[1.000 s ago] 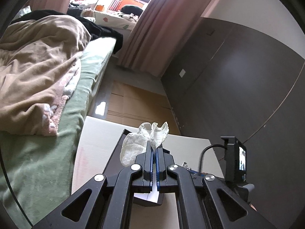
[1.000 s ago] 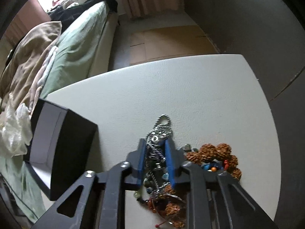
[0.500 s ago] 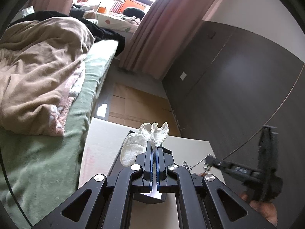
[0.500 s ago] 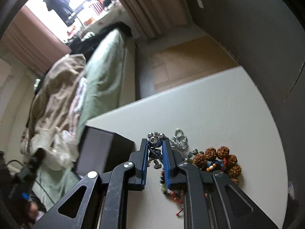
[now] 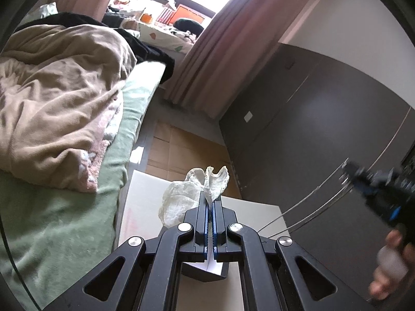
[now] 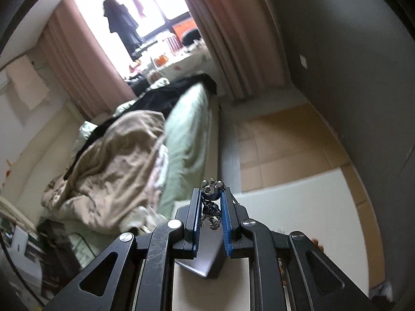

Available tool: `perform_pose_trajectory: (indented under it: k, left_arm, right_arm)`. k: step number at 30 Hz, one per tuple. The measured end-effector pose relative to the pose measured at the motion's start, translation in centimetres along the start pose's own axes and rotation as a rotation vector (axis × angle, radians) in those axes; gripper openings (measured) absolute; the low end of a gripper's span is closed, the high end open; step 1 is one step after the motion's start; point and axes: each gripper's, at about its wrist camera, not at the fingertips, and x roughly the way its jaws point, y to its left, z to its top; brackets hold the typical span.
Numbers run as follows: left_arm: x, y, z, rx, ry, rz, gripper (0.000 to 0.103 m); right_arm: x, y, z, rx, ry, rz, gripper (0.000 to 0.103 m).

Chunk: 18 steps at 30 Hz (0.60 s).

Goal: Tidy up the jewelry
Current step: 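Carry the silver chain into the black box and open the right tool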

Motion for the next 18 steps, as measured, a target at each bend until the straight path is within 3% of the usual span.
perform_pose_trajectory:
  k: [13, 18]
  left_arm:
    - [-0.8, 1.3, 0.8, -0.041, -0.024, -0.018, 0.001]
    - [-0.8, 1.8, 1.0, -0.057, -0.025, -0.017, 0.001]
  right_arm:
    - [-5.9, 9.5, 6.1, -0.158, -0.157, 0.021, 0.016]
    - [-5.4, 11.7, 6.6, -0.188, -0.159, 0.047, 0.016]
